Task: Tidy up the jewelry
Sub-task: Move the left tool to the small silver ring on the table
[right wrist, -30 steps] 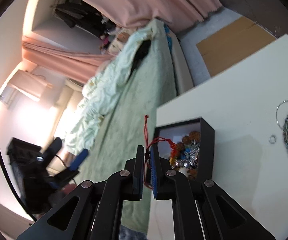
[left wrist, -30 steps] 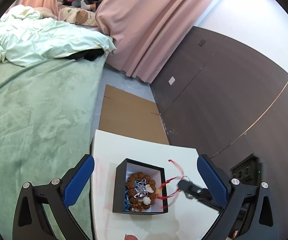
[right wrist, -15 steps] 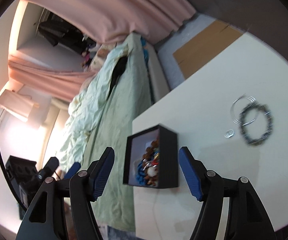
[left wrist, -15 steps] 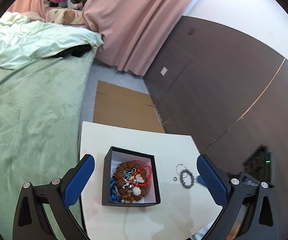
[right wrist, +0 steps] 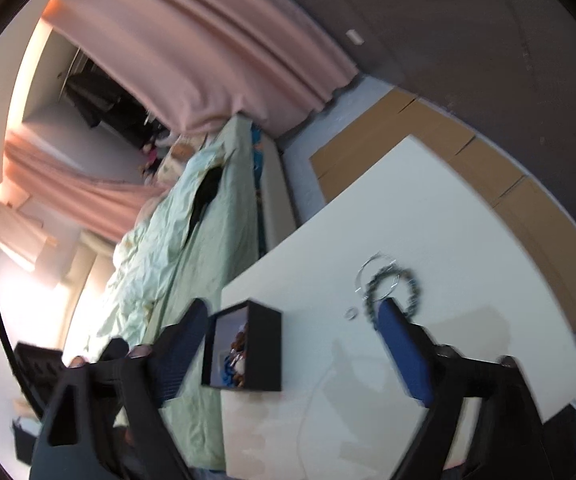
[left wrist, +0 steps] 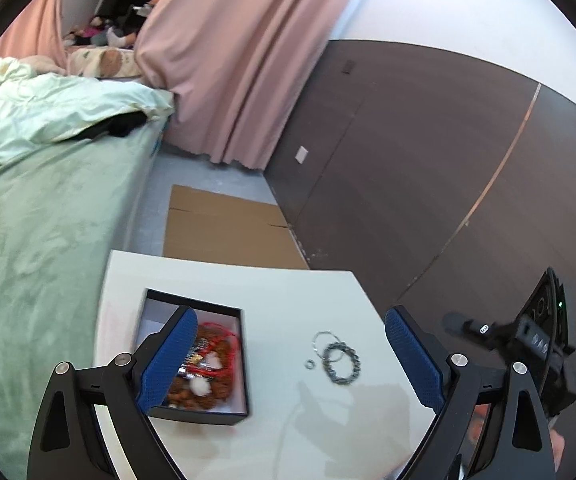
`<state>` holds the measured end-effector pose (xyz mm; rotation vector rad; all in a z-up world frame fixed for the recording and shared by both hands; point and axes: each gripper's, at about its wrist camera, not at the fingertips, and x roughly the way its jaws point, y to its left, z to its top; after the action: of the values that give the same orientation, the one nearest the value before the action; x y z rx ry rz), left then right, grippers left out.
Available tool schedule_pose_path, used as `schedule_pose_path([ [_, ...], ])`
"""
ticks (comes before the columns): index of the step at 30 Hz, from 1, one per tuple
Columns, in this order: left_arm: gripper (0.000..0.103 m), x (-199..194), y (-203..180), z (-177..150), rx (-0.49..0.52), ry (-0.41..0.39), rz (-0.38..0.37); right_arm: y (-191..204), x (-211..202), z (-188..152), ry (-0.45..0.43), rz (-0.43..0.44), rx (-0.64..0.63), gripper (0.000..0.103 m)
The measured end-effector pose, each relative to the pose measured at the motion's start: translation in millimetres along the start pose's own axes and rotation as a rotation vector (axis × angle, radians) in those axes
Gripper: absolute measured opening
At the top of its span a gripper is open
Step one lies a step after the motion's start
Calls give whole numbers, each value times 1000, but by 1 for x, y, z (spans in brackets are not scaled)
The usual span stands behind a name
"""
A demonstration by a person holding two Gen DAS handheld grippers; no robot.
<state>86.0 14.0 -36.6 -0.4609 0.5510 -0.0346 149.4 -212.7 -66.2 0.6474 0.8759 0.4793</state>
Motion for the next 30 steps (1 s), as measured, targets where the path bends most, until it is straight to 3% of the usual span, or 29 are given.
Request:
schedule_pose_path([
  [4,95,11,-13,-5,23,48,-38,-19,-9,7,10,36,68,103],
  [12,96,30,-31,-10,60,140,-60,-36,-21,13,18,47,90,103],
  [21,102,56,-46,-9,87,194,-71,-55,-26,22,-6,-26,123,103],
  [28,102,87,-52,-16,113,281,-47,-78,-5,25,83,-99,191,103],
  [30,96,97,-55,-19,131,306,-43,-87,1,25,112,-119,218,101],
])
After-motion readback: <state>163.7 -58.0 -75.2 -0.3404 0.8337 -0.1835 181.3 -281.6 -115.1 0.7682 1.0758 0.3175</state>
